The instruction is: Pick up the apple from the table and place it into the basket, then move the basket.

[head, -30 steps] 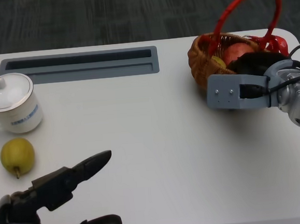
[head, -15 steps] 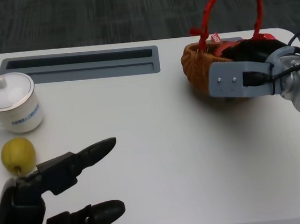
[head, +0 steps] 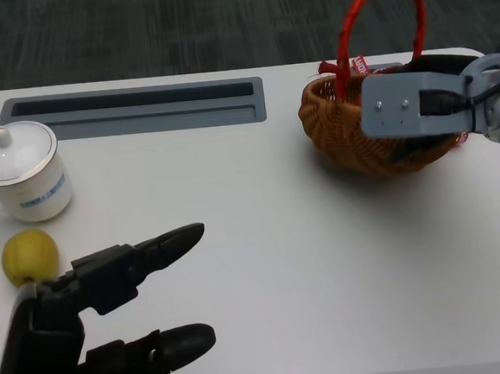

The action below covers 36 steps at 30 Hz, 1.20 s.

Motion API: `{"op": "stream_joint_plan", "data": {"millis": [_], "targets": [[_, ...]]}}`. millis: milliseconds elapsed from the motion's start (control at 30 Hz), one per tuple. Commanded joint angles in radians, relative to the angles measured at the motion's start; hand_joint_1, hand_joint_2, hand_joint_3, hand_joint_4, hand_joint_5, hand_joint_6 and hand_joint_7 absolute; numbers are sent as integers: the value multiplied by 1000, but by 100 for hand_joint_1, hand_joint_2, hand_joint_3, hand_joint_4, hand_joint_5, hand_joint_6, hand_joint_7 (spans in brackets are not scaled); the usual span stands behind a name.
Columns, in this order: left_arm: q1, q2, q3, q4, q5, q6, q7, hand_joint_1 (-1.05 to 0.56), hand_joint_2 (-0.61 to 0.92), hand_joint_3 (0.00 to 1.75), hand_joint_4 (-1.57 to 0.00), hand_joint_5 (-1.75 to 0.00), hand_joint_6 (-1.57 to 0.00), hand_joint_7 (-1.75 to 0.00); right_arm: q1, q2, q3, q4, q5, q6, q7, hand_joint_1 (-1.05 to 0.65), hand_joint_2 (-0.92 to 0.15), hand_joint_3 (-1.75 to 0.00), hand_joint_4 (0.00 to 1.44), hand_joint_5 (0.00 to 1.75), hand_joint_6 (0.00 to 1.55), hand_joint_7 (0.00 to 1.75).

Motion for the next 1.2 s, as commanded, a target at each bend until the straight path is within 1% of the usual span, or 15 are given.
{"op": "stream_joint_plan", "data": {"millis": [33, 167, 267, 367, 400, 467, 567, 667, 733, 833, 933, 1033, 1200], "targets": [[10, 6, -2, -12, -3, -14, 12, -46, 79, 1, -93, -1, -85, -1, 47, 8, 29, -2, -19, -1, -55, -92, -90, -3, 34, 2, 37, 1], [35, -1, -15, -44, -5, -7, 9, -46, 79, 0, -93, 0, -84, 0, 77, 31, 85, 3, -63, 5, -95, -95, -92, -4, 28, 0, 33, 0], [57, -2, -23, -65, -11, 7, 6, -47, 79, 0, -93, 0, -83, 0, 86, 51, 116, 7, -81, 22, -79, -99, -92, -2, 19, 0, 26, 0], [75, 4, -21, -84, -25, 20, 2, -47, 79, 0, -93, 0, -84, 0, 92, 67, 130, 7, -80, 34, -47, -104, -92, -2, 5, 0, 12, 0], [79, 6, -20, -89, -29, 25, 0, -47, 79, 0, -93, 0, -84, 0, 94, 70, 132, 7, -78, 35, -42, -104, -92, -2, 2, 0, 8, 0], [82, 10, -18, -97, -28, 33, 0, -47, 79, 0, -93, 0, -84, 0, 100, 72, 132, 5, -71, 28, -38, -105, -91, -2, 0, 0, 2, 0], [78, 11, -12, -106, -14, 42, 3, -48, 79, 0, -93, 0, -85, -1, 107, 67, 129, 0, -64, 1, -55, -105, -90, -1, 0, 0, 0, 0], [68, 11, -4, -109, 1, 41, 9, -49, 79, 0, -94, 0, -85, -1, 116, 51, 111, -7, -45, -56, -98, -105, -87, 0, 0, 0, 0, 0], [66, 11, 1, -115, 4, 44, 10, -49, 79, 0, -94, 0, -86, -1, 122, 34, 87, -12, -17, -100, -104, -105, -85, 0, 0, 0, 0, 0], [71, 12, 8, -132, -4, 52, 7, -49, 79, 0, -94, -1, -86, -1, 135, 3, 27, -18, 50, -165, -52, -105, -85, 0, 0, 0, 0, 0], [72, 11, 9, -140, -16, 58, 4, -50, 79, 0, -95, -1, -86, -1, 153, -26, -28, -23, 113, -211, 12, -105, -89, -2, 0, 0, 0, 0], [75, 16, 13, -144, -30, 62, 0, -51, 79, 0, -95, -1, -87, -1, 165, -44, -43, -29, 131, -238, 18, -105, -91, -4, 0, 0, 0, 0], [76, 22, 13, -145, -41, 62, -2, -52, 79, 0, -96, -1, -88, -1, 171, -68, -48, -49, 139, -313, -28, -105, -88, -1, 0, 0, 0, 0]]}}
